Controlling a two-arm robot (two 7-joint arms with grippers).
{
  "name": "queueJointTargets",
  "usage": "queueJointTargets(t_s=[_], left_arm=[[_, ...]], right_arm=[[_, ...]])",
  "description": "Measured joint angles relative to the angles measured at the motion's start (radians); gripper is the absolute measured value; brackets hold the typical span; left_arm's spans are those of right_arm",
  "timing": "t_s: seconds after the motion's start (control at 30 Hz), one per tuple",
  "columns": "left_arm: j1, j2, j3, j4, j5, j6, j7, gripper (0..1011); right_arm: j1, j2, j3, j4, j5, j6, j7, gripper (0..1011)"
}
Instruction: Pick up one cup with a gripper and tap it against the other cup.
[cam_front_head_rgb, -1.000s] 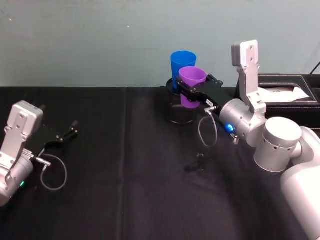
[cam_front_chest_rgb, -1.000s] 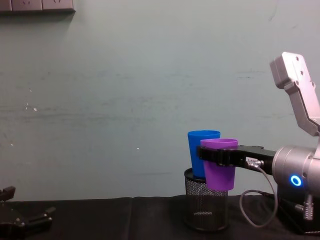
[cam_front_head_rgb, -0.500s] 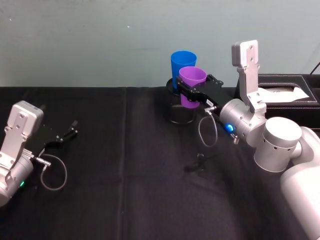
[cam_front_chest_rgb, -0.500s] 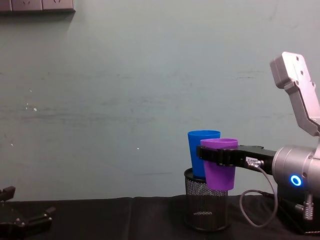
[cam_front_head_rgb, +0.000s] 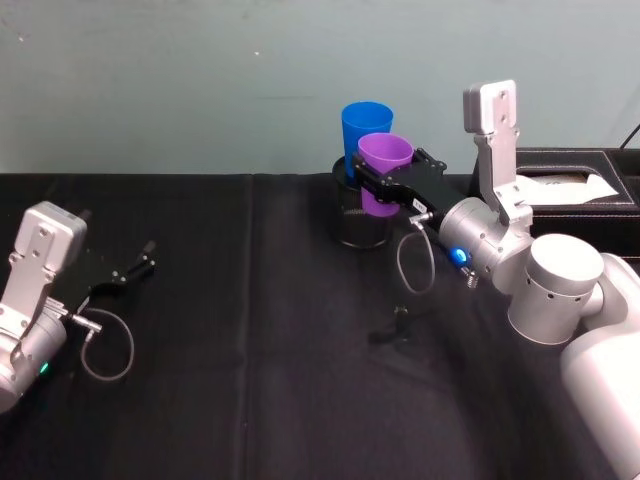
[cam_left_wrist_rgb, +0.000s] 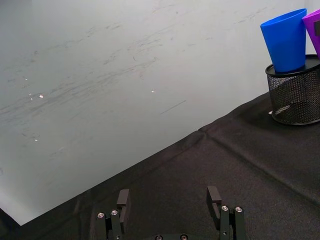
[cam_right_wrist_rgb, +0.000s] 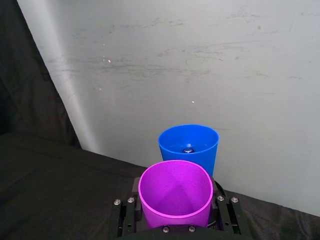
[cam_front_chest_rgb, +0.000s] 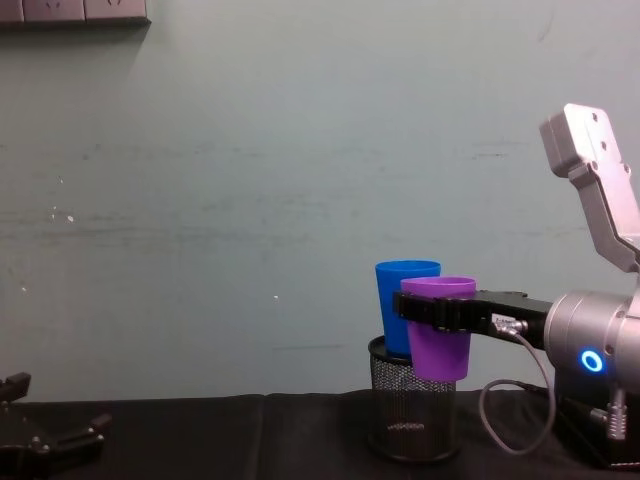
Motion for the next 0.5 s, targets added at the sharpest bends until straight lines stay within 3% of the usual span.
queueJointTargets(t_s=[0.5], left_arm=[[0.0,0.0,0.0,0.0,0.0,0.0,0.0,1000]], right_arm=[[0.0,0.0,0.0,0.0,0.0,0.0,0.0,729]])
